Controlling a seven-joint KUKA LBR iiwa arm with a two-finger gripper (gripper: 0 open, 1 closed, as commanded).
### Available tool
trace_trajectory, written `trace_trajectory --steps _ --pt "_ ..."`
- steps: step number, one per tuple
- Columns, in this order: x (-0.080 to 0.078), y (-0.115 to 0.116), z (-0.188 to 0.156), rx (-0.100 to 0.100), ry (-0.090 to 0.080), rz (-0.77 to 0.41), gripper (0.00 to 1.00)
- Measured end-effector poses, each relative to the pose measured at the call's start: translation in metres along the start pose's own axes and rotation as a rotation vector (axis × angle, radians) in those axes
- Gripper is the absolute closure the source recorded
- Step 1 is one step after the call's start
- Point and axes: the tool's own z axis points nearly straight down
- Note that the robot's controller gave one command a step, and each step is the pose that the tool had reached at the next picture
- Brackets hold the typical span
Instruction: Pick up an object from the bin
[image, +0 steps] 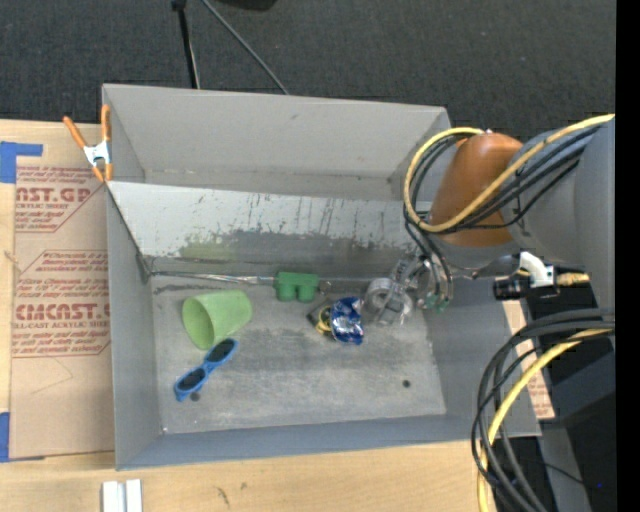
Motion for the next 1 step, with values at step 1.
trace_trajectory --steps 1 --pt "-0.0023 0.0013 -0.0873 -0.002 -0.006 -0.002 1.0"
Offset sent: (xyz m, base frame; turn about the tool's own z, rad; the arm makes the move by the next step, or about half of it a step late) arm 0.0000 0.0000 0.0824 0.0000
